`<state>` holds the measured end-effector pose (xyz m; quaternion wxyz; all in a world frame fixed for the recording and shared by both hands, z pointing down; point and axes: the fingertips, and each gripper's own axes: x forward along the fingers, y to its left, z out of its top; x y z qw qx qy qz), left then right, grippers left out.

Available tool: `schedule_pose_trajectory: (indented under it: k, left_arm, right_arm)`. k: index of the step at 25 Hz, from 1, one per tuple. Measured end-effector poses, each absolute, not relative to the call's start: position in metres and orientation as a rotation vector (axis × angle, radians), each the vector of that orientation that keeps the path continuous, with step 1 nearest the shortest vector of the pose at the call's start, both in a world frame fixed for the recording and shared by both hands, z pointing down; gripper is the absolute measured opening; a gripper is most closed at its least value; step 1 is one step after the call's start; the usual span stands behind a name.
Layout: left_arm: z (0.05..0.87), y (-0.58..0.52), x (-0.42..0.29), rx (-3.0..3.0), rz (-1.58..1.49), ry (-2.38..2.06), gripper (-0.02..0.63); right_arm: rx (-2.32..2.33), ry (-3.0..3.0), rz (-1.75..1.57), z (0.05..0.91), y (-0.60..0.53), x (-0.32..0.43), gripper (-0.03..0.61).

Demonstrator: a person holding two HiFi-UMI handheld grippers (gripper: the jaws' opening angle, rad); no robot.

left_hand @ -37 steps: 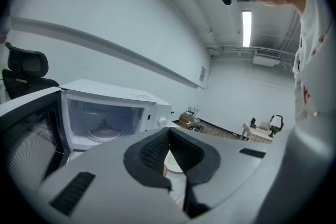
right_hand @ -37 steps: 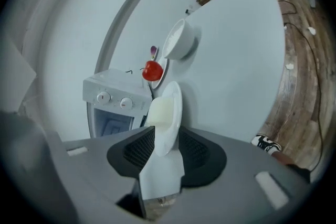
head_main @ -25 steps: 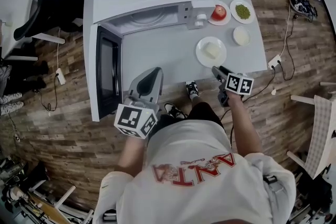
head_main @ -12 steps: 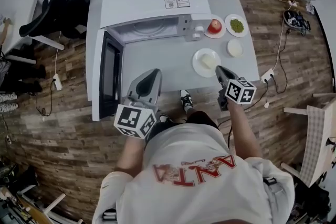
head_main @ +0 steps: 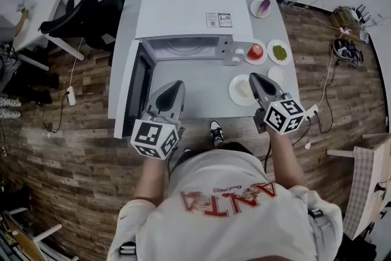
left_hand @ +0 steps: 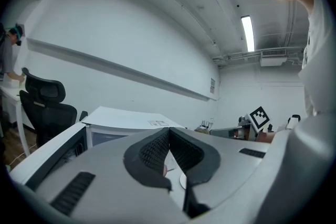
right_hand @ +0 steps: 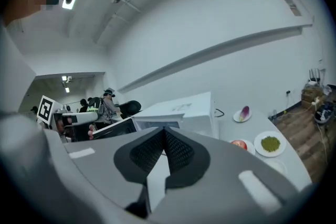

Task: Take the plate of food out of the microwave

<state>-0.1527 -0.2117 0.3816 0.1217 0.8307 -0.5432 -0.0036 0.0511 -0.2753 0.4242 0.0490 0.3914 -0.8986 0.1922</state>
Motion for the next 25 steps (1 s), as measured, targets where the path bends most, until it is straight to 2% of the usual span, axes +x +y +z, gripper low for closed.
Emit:
schedule_pose_trajectory:
  k: [10, 25]
  left_arm:
    - [0.350, -0.214, -0.151, 2.470, -0.045, -1.634, 0.011]
    - [0.338, -0.223, -0.140, 2.511, -0.051, -1.623, 0.010]
  right_arm:
    - [1.123, -2.942, 0.322, 0.328, -0.272, 0.032, 0.002]
    - [1.115, -2.957, 0.351, 0.326, -0.283, 0.031, 0.002]
